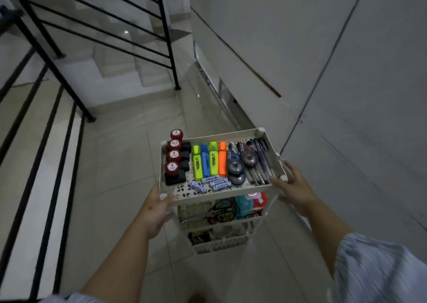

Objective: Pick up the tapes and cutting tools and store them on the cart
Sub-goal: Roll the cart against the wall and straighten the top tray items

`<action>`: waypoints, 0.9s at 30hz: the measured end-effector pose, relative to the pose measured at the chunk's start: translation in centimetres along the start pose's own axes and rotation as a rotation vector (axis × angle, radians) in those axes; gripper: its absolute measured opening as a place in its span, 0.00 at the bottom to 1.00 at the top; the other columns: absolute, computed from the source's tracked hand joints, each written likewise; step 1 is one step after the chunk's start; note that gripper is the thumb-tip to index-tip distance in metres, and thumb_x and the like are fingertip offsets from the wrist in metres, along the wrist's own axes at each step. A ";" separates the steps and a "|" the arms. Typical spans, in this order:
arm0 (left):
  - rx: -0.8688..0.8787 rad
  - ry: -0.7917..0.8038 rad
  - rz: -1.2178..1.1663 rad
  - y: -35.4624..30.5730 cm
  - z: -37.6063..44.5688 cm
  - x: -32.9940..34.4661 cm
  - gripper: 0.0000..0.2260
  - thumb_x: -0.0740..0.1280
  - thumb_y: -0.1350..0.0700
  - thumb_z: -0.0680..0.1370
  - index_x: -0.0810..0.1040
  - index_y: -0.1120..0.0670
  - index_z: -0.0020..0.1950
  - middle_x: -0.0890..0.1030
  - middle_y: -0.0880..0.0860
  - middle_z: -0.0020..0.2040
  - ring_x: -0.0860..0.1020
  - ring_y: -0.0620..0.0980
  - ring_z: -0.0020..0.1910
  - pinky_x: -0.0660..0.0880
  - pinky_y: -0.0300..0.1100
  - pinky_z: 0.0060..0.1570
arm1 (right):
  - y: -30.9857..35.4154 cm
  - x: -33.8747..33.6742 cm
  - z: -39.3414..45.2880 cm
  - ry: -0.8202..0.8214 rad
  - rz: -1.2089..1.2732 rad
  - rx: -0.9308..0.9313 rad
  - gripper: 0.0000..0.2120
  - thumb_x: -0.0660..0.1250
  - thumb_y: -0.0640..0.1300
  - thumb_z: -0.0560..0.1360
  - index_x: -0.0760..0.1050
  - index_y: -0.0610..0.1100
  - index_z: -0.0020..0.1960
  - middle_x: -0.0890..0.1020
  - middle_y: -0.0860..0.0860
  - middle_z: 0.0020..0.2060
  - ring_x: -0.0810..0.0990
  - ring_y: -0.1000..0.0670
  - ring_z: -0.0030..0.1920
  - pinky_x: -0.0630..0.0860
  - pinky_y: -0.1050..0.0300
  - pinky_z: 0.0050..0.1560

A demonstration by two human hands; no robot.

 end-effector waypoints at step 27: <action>0.052 0.563 0.067 -9.5 13.5 8.9 0.24 0.59 0.71 0.74 0.65 0.56 0.69 0.79 0.50 0.45 0.76 0.44 0.44 0.71 0.32 0.41 | -3.1 -1.0 -3.1 -0.558 0.362 0.050 0.35 0.70 0.33 0.69 0.59 0.52 0.68 0.76 0.30 0.53 0.80 0.42 0.43 0.77 0.50 0.43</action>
Point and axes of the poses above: each hand's wrist, its own z-axis towards the middle knuckle, its own x-axis out of the palm, y = z × x, the point moved 2 cm from there along z, towards the middle knuckle
